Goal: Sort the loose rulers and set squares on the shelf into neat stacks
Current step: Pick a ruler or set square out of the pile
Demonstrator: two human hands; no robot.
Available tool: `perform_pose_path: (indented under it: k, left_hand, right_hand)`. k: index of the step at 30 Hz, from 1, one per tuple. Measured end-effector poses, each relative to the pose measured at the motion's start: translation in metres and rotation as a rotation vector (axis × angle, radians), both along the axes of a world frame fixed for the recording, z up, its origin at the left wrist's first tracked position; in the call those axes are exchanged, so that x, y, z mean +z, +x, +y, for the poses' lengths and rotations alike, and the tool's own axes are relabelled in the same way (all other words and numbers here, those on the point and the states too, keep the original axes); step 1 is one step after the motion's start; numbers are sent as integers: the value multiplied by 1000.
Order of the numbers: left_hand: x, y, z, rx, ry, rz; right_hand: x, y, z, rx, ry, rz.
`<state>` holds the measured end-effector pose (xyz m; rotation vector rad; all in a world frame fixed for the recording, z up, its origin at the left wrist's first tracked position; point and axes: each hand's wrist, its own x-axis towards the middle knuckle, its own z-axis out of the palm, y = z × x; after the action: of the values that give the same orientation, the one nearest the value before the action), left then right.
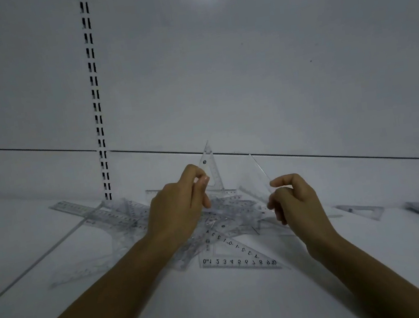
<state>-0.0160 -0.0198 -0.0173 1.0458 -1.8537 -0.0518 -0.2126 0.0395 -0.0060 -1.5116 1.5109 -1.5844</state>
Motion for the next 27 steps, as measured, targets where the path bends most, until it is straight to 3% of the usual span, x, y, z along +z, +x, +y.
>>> perform_pose_path:
  k: [10,27]
  left_hand:
    - [-2,-2,2,-57,-11,-90]
    - [14,-18,13,-261,-65,-182]
  right_hand:
    - [1,3,5,-32,-175,251]
    - [26,-29,22,53,-73,47]
